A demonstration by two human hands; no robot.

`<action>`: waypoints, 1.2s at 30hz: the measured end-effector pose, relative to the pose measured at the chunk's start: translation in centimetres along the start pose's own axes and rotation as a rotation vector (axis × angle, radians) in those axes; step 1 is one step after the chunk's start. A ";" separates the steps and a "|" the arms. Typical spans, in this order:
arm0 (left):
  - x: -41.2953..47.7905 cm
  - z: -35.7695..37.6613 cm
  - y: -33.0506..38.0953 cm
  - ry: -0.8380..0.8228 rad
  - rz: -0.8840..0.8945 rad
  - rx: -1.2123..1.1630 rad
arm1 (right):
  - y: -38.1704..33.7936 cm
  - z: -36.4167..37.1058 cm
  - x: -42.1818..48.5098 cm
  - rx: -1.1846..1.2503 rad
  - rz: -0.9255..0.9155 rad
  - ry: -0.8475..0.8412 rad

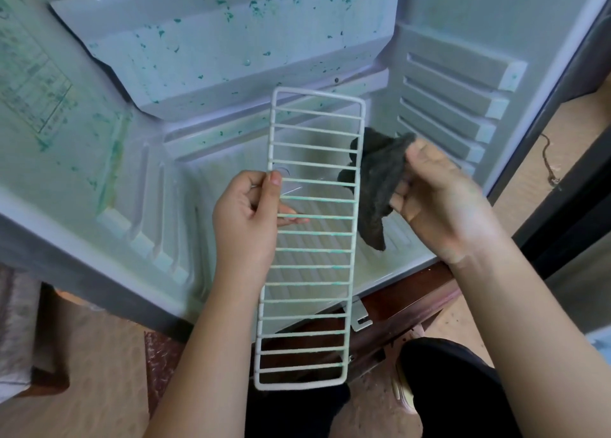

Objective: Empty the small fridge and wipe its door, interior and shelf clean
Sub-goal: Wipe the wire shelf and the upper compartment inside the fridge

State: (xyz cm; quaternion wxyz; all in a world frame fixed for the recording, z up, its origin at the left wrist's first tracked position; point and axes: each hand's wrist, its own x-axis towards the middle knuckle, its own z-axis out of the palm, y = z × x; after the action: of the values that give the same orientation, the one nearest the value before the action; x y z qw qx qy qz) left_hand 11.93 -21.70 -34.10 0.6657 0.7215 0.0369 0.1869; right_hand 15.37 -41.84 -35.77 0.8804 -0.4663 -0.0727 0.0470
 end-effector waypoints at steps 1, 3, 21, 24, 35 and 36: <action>-0.1 0.1 0.0 -0.003 0.011 0.022 | 0.3 0.5 -0.1 -0.084 -0.015 0.005; -0.3 0.4 -0.2 -0.011 0.048 0.084 | 1.2 1.6 -0.1 -0.237 -0.046 0.078; -0.7 0.6 -0.7 -0.033 0.081 0.174 | 1.4 3.0 -0.3 -0.097 0.111 0.153; -0.7 0.6 -0.9 -0.032 0.078 0.193 | 1.8 3.3 -0.4 -0.098 0.130 0.229; -0.5 0.1 -0.7 -0.039 0.084 0.174 | 1.5 2.1 -0.1 -0.329 0.106 0.104; -0.5 0.1 -0.8 -0.042 0.089 0.184 | 1.8 2.3 -0.1 -0.337 0.089 0.141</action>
State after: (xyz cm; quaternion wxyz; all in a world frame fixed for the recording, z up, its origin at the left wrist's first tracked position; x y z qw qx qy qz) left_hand 11.67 -21.86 -34.97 0.5880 0.7845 0.0076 0.1970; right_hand 14.85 -38.96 -36.02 0.7897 -0.6122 0.0031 0.0402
